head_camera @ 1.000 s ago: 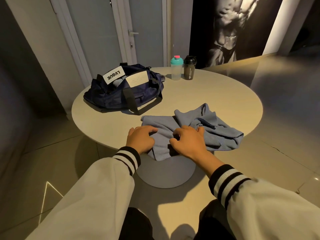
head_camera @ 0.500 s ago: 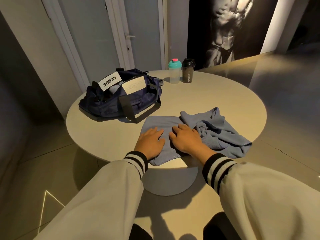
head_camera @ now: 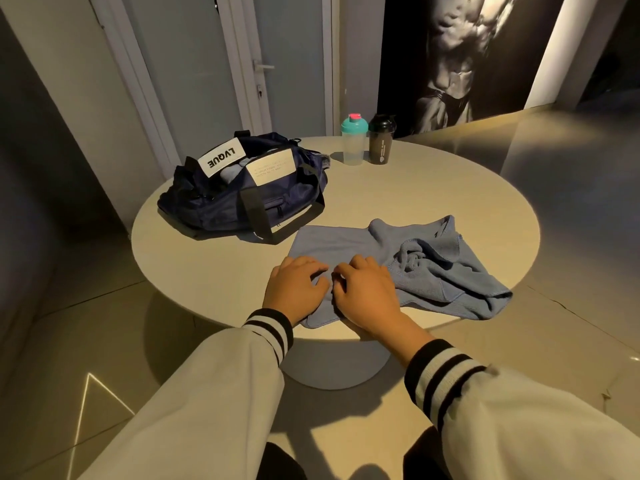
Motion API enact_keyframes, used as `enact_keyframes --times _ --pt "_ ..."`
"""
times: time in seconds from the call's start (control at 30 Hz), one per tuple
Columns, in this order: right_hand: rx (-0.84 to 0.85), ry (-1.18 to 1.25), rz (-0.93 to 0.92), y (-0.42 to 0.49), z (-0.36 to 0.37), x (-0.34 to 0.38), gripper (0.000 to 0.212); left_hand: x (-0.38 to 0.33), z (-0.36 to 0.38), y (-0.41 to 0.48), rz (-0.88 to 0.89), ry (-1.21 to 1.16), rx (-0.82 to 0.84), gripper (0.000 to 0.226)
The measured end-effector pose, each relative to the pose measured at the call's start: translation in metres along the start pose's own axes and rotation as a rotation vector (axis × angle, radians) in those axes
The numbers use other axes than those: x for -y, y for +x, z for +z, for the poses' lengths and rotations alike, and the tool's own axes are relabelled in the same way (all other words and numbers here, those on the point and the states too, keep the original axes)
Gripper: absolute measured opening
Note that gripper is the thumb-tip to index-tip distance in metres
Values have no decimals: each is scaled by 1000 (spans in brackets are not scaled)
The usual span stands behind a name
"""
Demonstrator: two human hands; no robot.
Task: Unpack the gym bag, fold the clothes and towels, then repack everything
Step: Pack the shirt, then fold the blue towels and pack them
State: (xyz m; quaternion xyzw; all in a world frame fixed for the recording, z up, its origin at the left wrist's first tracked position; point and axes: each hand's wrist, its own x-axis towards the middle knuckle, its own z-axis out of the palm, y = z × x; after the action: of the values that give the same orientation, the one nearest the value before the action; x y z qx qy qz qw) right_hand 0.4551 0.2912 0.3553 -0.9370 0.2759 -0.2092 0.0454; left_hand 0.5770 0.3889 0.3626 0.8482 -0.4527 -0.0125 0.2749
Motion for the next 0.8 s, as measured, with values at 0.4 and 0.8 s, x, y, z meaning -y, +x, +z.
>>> enact_keyframes --times 0.4,0.8 --pt "54 64 10 -42 -25 -6 47 9 -23 -37 -75 -223 131 47" --pt "-43 198 9 -60 -35 -9 25 -52 -12 -46 -12 -75 204 41"
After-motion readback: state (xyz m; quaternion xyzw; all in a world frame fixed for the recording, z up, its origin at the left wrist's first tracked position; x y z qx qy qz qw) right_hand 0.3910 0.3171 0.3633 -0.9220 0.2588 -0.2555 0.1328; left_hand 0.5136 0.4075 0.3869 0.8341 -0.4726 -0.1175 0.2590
